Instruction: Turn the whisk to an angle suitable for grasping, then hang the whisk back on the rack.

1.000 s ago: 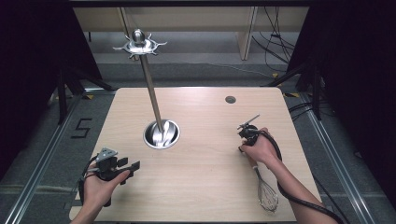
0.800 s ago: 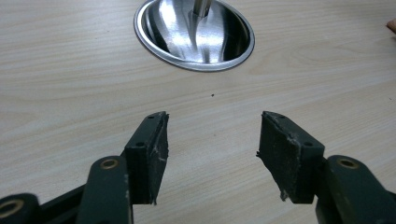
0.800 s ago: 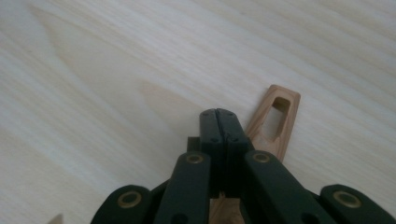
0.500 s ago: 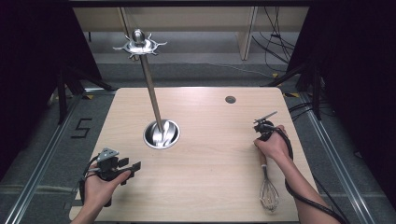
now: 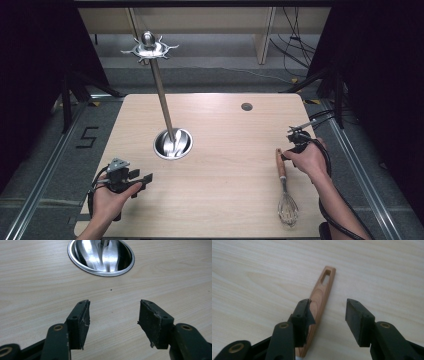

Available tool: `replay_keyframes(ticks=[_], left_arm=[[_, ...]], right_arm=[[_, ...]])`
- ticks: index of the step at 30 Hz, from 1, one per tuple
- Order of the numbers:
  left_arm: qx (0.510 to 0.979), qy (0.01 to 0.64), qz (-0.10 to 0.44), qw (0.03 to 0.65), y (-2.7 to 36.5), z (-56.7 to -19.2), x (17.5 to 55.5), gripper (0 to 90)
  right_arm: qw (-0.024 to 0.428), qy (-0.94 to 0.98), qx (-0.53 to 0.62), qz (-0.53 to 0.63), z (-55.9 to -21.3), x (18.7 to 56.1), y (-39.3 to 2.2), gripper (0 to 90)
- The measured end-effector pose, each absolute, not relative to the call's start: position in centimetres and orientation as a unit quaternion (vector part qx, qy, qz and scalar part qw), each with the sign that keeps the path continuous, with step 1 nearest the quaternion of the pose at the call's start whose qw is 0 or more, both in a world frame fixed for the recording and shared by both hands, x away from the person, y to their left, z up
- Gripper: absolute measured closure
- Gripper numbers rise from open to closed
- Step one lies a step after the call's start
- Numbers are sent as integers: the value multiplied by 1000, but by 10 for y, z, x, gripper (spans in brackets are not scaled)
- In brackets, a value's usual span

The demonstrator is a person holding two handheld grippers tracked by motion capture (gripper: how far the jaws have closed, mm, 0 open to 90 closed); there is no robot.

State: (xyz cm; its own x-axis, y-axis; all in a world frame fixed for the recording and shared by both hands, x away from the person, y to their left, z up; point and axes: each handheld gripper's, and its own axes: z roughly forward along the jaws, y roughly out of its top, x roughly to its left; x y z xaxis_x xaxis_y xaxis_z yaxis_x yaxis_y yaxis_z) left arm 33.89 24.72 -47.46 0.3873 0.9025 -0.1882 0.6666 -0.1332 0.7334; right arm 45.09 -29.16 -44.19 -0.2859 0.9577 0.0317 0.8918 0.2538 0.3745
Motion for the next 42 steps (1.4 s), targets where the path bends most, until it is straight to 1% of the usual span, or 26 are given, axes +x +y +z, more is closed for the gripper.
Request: replay_keyframes(ticks=[2, 4, 5, 6, 8, 12, 14, 15, 18, 19, 20, 21, 22, 23, 24, 26, 27, 29, 30, 32, 33, 34, 36, 39, 42], left_arm=[[733, 534, 153, 393, 247, -475, 339, 413], [723, 541, 156, 401, 245, -476, 338, 413], [724, 538, 156, 404, 246, -475, 338, 413], [735, 529, 157, 394, 248, -473, 337, 413], [724, 535, 162, 403, 246, -472, 337, 412], [728, 538, 164, 393, 247, -473, 337, 412], [727, 537, 162, 396, 246, -473, 338, 412], [719, 540, 161, 406, 244, -474, 338, 412], [724, 537, 165, 400, 244, -474, 339, 411], [725, 536, 166, 400, 244, -474, 338, 411], [721, 537, 163, 407, 243, -474, 338, 411], [724, 534, 162, 406, 244, -473, 338, 411], [731, 529, 164, 398, 246, -473, 337, 411], [734, 527, 164, 396, 246, -473, 336, 411], [722, 536, 165, 406, 244, -474, 336, 409], [721, 536, 167, 406, 245, -474, 335, 408], [721, 537, 169, 404, 245, -473, 335, 408], [720, 538, 169, 405, 246, -472, 335, 407], [720, 536, 169, 407, 246, -473, 335, 407], [721, 537, 166, 405, 246, -473, 336, 407], [719, 538, 166, 407, 246, -473, 337, 406], [719, 538, 166, 406, 246, -473, 337, 406], [722, 538, 167, 402, 248, -473, 337, 405], [718, 541, 165, 405, 247, -474, 337, 405], [721, 539, 165, 404, 247, -474, 337, 405]], right_arm=[[102, 774, 604, 158, -442, 447, -292, 484], [100, 773, 606, 156, -443, 444, -292, 472], [93, 769, 614, 150, -442, 443, -291, 472], [89, 769, 616, 145, -443, 443, -290, 472], [61, 759, 635, 131, -441, 440, -284, 471], [42, 767, 630, 111, -443, 438, -277, 474], [27, 768, 631, 108, -444, 437, -276, 482], [20, 772, 629, 93, -444, 437, -276, 490], [9, 778, 623, 79, -445, 438, -278, 509], [-11, 775, 626, 83, -444, 439, -278, 523], [10, 774, 629, 73, -445, 439, -276, 527], [14, 774, 629, 67, -446, 439, -276, 529], [10, 775, 629, 66, -446, 439, -275, 534], [-11, 771, 632, 73, -447, 440, -275, 538], [-5, 774, 629, 72, -447, 439, -274, 545], [-5, 771, 634, 66, -449, 439, -271, 548], [-12, 773, 630, 70, -448, 438, -270, 548], [8, 775, 630, 58, -450, 438, -267, 548], [9, 772, 634, 56, -451, 438, -265, 548], [9, 772, 633, 49, -454, 439, -264, 548], [-12, 768, 639, 47, -455, 441, -265, 547], [9, 772, 634, 42, -458, 440, -263, 547], [0, 774, 632, 43, -460, 440, -263, 553], [10, 776, 630, 38, -462, 441, -261, 556], [5, 772, 635, 37, -463, 441, -258, 570]])
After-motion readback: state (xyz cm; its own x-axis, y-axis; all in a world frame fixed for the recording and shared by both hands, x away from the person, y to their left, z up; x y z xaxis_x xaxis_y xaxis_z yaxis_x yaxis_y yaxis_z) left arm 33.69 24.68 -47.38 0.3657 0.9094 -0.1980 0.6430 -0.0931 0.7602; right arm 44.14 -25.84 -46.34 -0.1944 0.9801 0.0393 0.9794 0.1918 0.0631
